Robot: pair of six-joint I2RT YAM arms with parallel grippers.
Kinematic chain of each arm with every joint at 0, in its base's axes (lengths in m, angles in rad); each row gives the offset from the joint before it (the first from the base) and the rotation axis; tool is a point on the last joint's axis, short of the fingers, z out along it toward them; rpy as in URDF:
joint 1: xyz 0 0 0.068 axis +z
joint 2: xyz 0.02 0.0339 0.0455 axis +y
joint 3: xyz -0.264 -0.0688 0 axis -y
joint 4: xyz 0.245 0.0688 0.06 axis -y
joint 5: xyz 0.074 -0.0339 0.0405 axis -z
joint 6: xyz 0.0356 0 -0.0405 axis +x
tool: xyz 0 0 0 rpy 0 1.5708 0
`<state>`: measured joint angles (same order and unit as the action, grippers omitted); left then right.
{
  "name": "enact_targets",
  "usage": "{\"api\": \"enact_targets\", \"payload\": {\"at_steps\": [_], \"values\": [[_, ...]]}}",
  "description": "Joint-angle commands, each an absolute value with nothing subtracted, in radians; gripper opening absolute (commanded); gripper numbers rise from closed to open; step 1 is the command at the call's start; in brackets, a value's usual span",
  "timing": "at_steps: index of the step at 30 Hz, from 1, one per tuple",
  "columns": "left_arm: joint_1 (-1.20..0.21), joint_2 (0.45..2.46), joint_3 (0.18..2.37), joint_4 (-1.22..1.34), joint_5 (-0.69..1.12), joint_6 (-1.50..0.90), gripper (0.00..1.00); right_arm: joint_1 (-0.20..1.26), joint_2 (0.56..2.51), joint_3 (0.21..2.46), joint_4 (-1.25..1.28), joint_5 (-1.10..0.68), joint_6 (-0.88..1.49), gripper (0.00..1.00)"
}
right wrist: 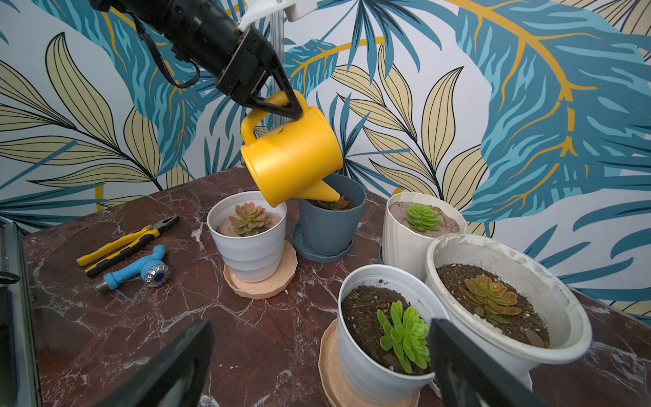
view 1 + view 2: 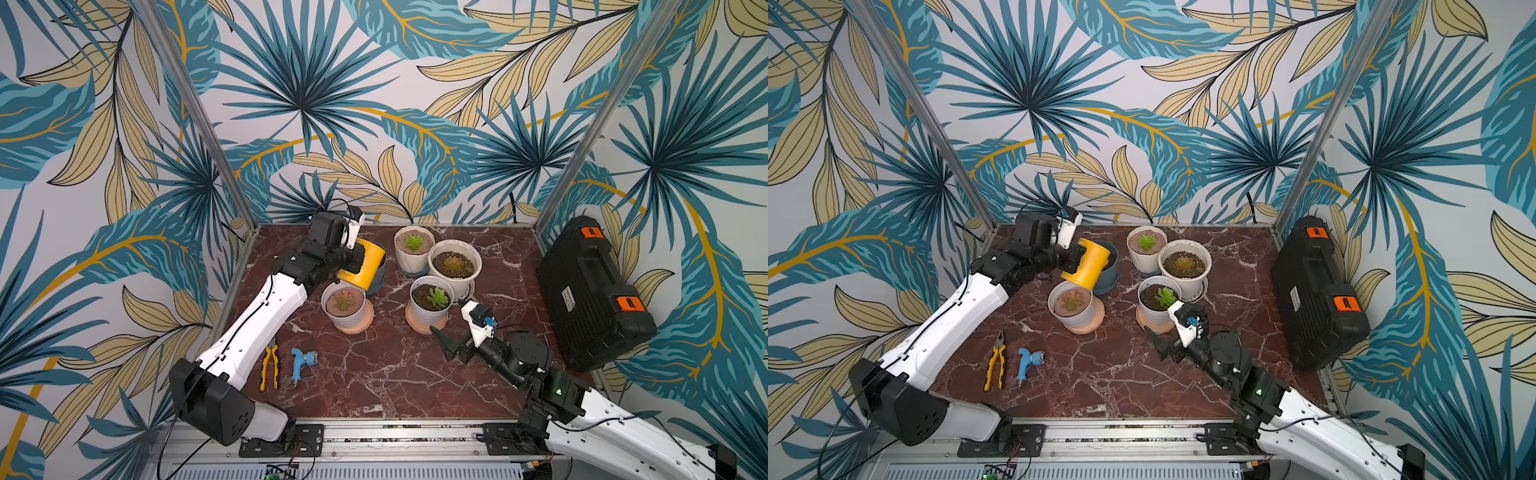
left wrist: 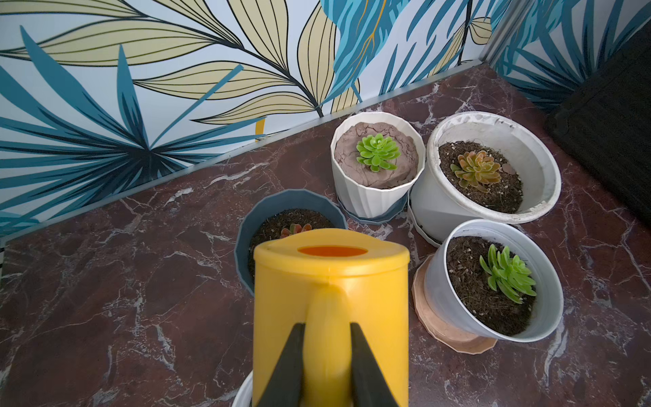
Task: Water the succulent around the soil edge
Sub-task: Water the soil of the potted plant with water.
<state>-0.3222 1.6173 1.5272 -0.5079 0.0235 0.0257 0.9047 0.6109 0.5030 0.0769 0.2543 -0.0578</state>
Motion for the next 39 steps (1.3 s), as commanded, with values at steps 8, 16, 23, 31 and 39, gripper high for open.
{"api": "enact_targets", "payload": {"at_steps": [8, 16, 23, 31, 39], "values": [[-0.348, 1.580, 1.598, -0.470, 0.029, 0.019, 0.00, 0.907, 0.612, 0.515, 0.083, 0.262, -0.068, 1.00], [-0.384, 1.590, 1.603, -0.473, 0.027, 0.022, 0.00, 0.907, 0.614, 0.515, 0.082, 0.261, -0.069, 1.00], [-0.390, 1.597, 1.604, -0.473, 0.024, 0.021, 0.00, 0.907, 0.607, 0.516, 0.077, 0.258, -0.069, 0.99], [-0.397, 1.560, 1.591, -0.495, 0.033, 0.017, 0.00, 0.907, 0.604, 0.516, 0.075, 0.258, -0.068, 1.00], [-0.408, 1.494, 1.519, -0.492, 0.050, 0.004, 0.00, 0.907, 0.608, 0.515, 0.081, 0.256, -0.066, 1.00]]}}
